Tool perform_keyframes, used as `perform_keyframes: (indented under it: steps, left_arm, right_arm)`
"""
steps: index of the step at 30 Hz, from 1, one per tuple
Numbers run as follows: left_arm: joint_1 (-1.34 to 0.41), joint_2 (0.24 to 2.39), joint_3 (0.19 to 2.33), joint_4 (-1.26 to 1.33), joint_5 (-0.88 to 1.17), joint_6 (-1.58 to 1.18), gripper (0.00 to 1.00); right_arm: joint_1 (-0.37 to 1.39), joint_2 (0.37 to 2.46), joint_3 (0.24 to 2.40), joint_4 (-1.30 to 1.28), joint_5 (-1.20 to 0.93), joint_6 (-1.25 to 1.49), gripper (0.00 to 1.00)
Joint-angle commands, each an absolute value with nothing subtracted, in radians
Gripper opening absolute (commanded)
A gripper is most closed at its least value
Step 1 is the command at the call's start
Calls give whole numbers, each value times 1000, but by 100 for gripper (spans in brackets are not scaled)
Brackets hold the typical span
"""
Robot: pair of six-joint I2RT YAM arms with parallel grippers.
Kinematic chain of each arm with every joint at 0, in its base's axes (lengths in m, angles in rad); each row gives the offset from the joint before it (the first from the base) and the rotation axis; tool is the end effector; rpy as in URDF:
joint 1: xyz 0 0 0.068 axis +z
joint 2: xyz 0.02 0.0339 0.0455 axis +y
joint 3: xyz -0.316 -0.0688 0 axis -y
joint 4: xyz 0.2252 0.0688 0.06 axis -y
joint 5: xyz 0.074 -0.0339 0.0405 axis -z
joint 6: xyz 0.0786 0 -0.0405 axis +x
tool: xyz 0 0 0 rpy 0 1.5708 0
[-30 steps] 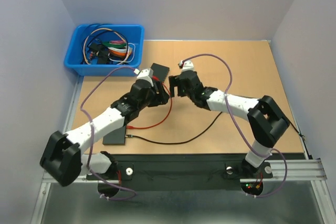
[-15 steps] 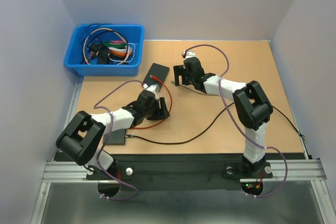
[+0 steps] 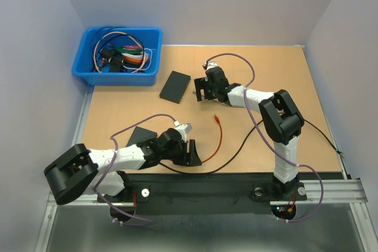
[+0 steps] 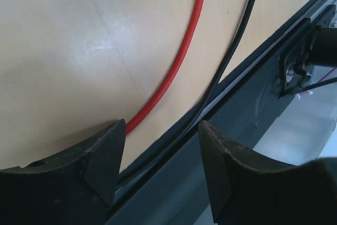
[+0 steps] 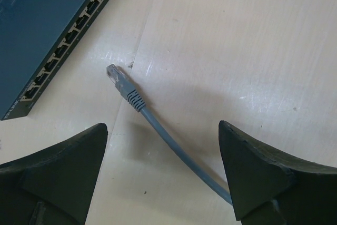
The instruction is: Insert the plug into the switch port
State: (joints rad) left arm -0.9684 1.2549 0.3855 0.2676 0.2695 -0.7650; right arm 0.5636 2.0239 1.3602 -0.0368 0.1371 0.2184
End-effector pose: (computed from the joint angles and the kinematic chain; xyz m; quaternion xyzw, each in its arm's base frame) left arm 0.1167 -0.2067 0.1958 0.1513 0.8660 -0.4287 0.2082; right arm 0.4189 0.2520 0.2083 -0.1269 0.8962 0.1029 0.4125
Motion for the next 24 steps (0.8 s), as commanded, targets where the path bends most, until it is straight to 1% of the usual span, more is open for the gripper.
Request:
perform_keyframes:
  steps: [1, 4, 8, 9, 12, 17, 20, 24]
  left_arm:
    - [-969, 1134, 382, 97, 227, -818, 69]
    - [-968, 1085, 420, 35, 178, -804, 69]
    - [-968, 1066, 498, -60, 95, -773, 70]
    - [-965, 1068, 517, -75, 43, -764, 72]
    - [-919, 1095, 593, -144, -61, -729, 74]
    - [-809, 1126, 692, -156, -75, -651, 74]
    - [-737, 1131, 732, -159, -69, -592, 74]
    - [-674, 1138, 799, -182, -72, -543, 74]
  right_arm:
    - [561, 1997, 1361, -31, 123, 195, 90]
    - [560, 2000, 1361, -40, 112, 190, 89]
    - [560, 1996, 1335, -38, 77, 169, 85]
    - [558, 1999, 1330, -38, 72, 158, 82]
    - [558, 2013, 1331, -41, 74, 124, 77]
    - [560, 2045, 1357, -43, 69, 98, 71]
    - [560, 2078, 1387, -44, 52, 91, 60]
    - [560, 2091, 1401, -41, 89, 86, 61]
